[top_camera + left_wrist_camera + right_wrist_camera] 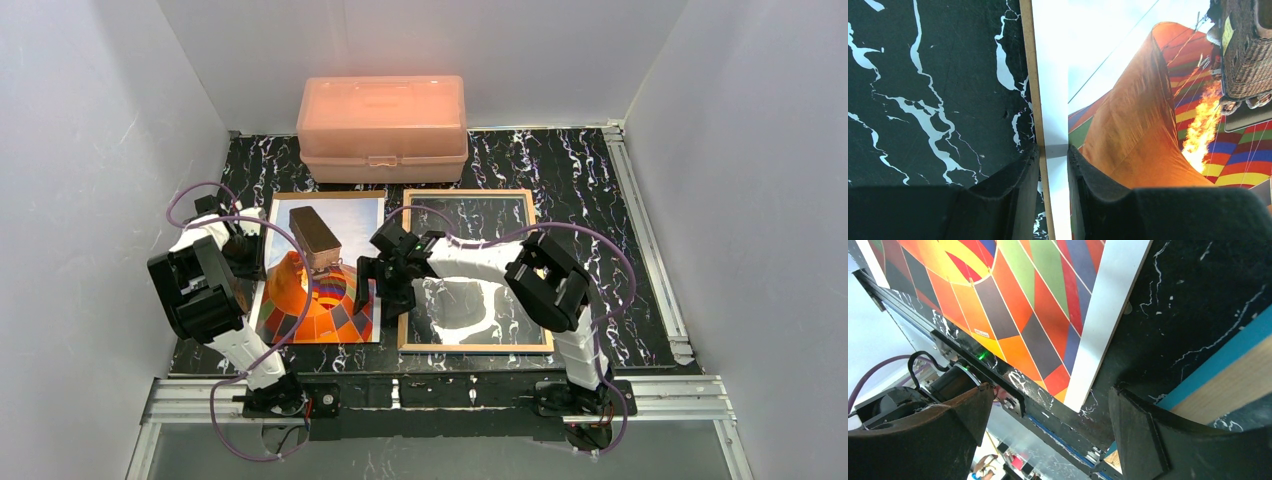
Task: Put the photo into the frame
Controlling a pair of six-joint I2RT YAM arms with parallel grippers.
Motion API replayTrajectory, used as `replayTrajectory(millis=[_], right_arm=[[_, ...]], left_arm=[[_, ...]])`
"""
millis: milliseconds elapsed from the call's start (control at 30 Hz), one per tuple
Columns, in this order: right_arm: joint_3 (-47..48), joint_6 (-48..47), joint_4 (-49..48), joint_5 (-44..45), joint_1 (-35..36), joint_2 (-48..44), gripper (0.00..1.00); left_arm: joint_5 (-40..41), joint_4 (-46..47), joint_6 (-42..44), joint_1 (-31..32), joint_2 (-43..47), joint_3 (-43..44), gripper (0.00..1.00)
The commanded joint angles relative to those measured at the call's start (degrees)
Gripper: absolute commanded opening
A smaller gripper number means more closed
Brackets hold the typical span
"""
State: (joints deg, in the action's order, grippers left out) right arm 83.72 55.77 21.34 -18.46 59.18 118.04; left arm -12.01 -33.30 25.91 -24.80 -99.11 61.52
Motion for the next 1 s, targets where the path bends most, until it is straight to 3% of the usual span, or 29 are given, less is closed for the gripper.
replayTrajectory(millis=[0, 367, 967], right_arm=[[-0.3, 2.3, -2.2, -2.3, 0.0, 1.3, 0.92], [-0.3, 6.3, -10.0, -5.7, 0.0, -0.7, 0.91], [-2.1, 7.8, -12.3, -6.7, -0.1, -5.8, 0.91]], left_arm=[[-1.3, -1.2, 0.4, 0.9, -0.5, -2.8, 0.24], [-2.1, -1.1, 0.4, 0.9, -1.3, -2.9, 0.24], [-2.5, -0.9, 0.7, 0.9, -1.4, -3.4, 0.23]])
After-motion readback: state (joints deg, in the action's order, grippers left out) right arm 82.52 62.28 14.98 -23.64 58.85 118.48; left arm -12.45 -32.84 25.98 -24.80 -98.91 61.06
